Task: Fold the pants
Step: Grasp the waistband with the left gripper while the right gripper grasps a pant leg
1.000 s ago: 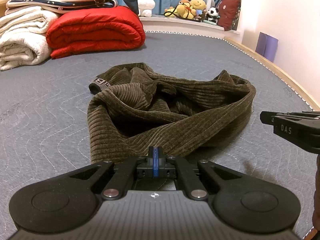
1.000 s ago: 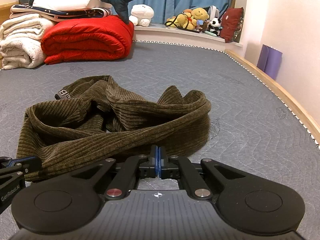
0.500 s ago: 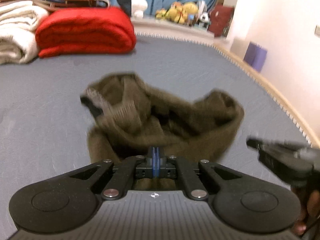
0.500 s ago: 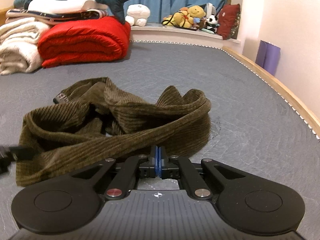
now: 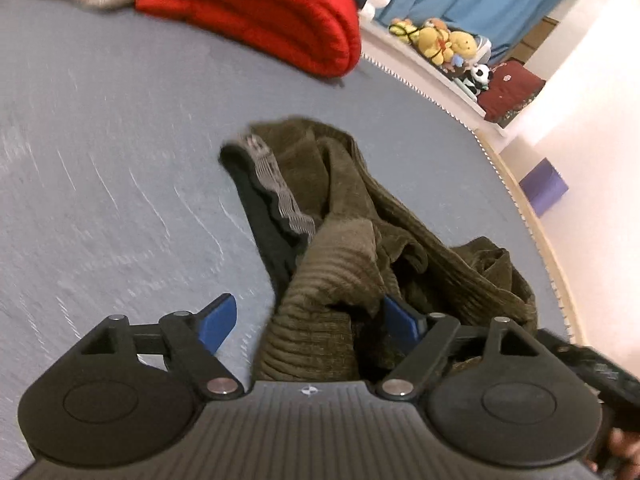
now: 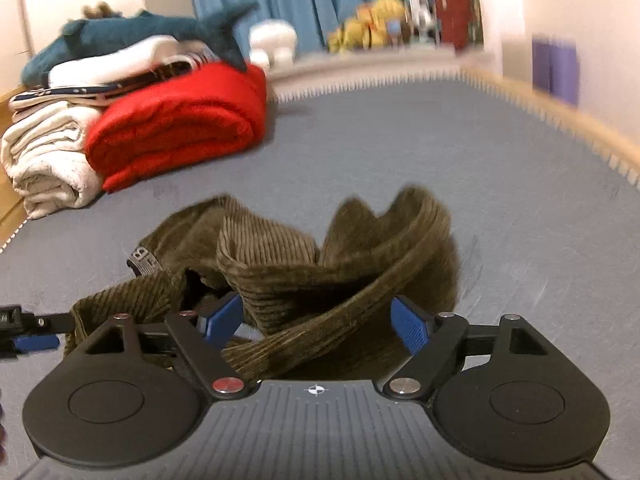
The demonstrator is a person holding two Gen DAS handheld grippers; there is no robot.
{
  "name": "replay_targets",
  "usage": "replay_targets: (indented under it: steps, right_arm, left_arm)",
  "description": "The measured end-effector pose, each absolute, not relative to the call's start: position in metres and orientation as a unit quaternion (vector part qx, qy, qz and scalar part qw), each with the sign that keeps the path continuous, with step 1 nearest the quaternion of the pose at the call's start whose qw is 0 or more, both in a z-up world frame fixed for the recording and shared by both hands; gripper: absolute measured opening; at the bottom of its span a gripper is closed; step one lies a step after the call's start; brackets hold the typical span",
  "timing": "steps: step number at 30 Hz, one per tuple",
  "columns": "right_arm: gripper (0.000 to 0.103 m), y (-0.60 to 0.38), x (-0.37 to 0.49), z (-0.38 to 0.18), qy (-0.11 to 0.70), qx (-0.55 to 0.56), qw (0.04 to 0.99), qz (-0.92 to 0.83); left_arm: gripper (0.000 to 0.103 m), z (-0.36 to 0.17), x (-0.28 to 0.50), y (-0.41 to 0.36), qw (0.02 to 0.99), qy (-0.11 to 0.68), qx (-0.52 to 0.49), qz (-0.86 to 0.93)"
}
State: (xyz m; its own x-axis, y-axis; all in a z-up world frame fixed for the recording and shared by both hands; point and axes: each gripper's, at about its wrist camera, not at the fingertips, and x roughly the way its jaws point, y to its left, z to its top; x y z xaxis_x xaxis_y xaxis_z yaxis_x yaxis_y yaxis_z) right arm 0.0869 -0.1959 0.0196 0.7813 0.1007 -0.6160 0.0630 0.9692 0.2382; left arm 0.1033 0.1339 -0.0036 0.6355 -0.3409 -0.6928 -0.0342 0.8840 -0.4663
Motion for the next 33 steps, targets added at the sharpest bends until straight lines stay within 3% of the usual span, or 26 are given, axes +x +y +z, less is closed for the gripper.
replay_targets:
  steps: [4, 7, 9, 10, 11, 13, 14, 17, 24, 25, 28, 31, 33]
  right_arm:
    - [0.083, -0.211, 0.122, -0.013, 0.401, 0.163, 0.902, -0.004]
    - [0.08, -0.216, 0.133, -0.032, 0.418, 0.177, 0.891, -0.007]
    - [0.067, -0.214, 0.135, -0.036, 0.415, 0.184, 0.891, 0.001]
    - [0.057, -0.211, 0.135, -0.035, 0.411, 0.181, 0.894, 0.004]
    - [0.045, -0.208, 0.135, -0.034, 0.408, 0.173, 0.896, 0.007]
    - [0.031, -0.199, 0.132, -0.026, 0.397, 0.154, 0.905, 0.007]
    - [0.019, -0.198, 0.13, -0.022, 0.39, 0.143, 0.91, 0.001]
    - [0.012, -0.201, 0.119, -0.01, 0.363, 0.137, 0.922, -0.008]
    - [0.009, -0.242, 0.061, 0.048, 0.26, 0.196, 0.945, 0.029]
    - [0.009, -0.248, 0.052, 0.055, 0.245, 0.196, 0.949, 0.036]
    - [0.008, -0.263, 0.042, 0.057, 0.242, 0.173, 0.955, 0.014]
    - [0.008, -0.291, 0.048, 0.034, 0.292, 0.167, 0.939, -0.066]
    - [0.007, -0.319, 0.052, 0.018, 0.324, 0.203, 0.917, -0.118]
  left_arm:
    - [0.085, -0.019, 0.112, 0.125, 0.855, 0.443, -0.249, -0.104]
    - [0.078, -0.027, 0.115, 0.112, 0.857, 0.453, -0.216, -0.12]
    - [0.062, -0.025, 0.112, 0.101, 0.869, 0.446, -0.174, -0.124]
    - [0.048, -0.024, 0.111, 0.097, 0.871, 0.444, -0.164, -0.13]
    - [0.043, -0.022, 0.109, 0.095, 0.874, 0.442, -0.153, -0.131]
    - [0.032, -0.018, 0.105, 0.089, 0.882, 0.436, -0.121, -0.129]
    - [0.027, -0.014, 0.102, 0.09, 0.886, 0.431, -0.113, -0.128]
    - [0.023, 0.008, 0.088, 0.09, 0.9, 0.403, -0.107, -0.126]
    - [0.021, 0.082, 0.017, 0.068, 0.946, 0.267, -0.07, -0.169]
    - [0.024, 0.079, 0.016, 0.06, 0.944, 0.27, -0.066, -0.18]
    - [0.048, 0.046, 0.031, 0.026, 0.908, 0.345, -0.046, -0.232]
    - [0.049, 0.032, 0.041, 0.019, 0.904, 0.365, -0.049, -0.216]
    - [0.054, 0.032, 0.046, 0.028, 0.902, 0.365, -0.083, -0.216]
